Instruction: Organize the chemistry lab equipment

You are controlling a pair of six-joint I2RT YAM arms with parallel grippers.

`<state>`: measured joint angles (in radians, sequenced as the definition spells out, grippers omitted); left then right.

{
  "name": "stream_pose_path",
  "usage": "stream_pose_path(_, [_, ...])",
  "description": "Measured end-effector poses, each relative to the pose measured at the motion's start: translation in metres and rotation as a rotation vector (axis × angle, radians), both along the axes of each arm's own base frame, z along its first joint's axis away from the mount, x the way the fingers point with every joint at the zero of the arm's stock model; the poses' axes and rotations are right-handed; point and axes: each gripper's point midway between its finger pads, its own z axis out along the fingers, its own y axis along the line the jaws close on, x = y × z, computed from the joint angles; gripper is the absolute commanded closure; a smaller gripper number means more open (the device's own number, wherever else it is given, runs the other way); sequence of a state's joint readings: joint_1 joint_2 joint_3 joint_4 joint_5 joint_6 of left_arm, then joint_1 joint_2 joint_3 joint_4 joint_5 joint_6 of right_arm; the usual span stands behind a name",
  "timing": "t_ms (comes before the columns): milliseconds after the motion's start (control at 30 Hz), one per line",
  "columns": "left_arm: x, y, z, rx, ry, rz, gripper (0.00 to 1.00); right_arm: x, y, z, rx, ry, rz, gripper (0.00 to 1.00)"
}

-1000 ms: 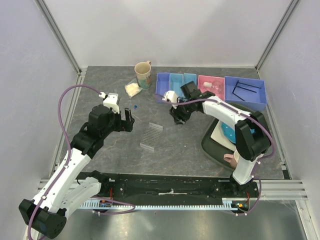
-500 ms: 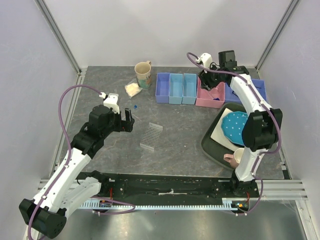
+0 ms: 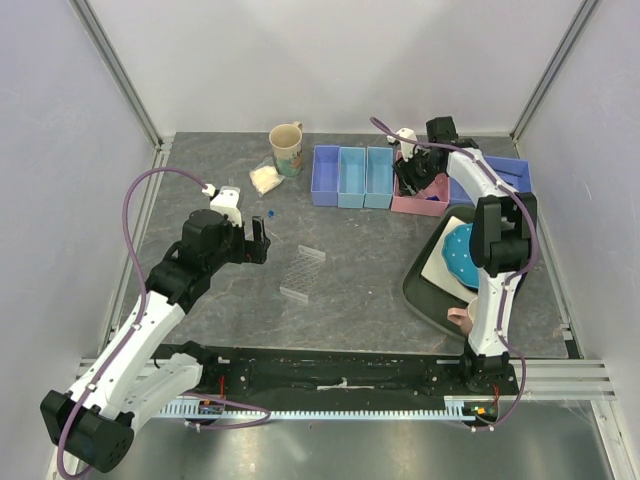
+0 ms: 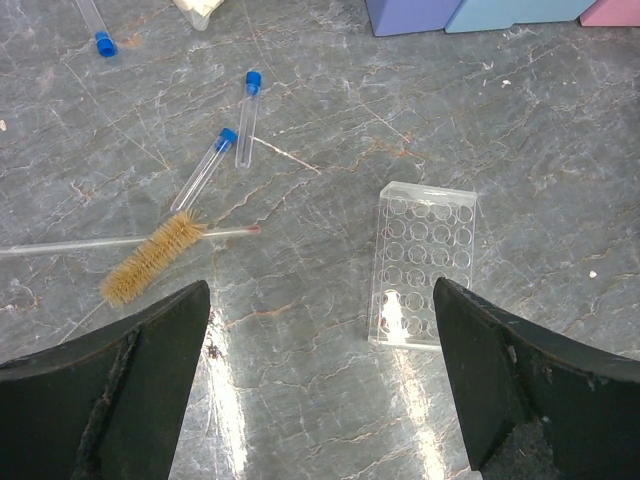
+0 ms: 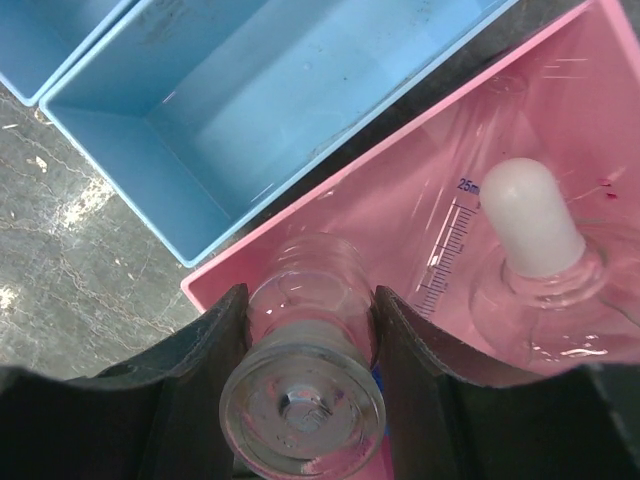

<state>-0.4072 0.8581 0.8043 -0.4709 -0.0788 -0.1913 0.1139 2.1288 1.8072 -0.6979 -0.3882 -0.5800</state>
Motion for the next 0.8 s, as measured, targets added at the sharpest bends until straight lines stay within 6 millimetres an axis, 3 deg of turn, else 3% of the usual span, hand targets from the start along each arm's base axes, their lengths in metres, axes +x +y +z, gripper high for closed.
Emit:
stream_pose_path(267, [0.001,0.000,-0.002,0.004,0.008,0.000,0.01,0.002,0.001,-0.018,0.006,0.035,-0.014,0.63])
stream_pose_path(433, [0.001,0.000,-0.003,0.004,0.009,0.000,0.01,0.002,0.000,-0.032,0.001,0.060,-0.024,0.47])
stream_pose_path(800, [0.001,0.000,-0.003,0.004,0.010,0.000,0.01,0.003,0.000,-0.033,0.006,0.063,-0.031,0.26])
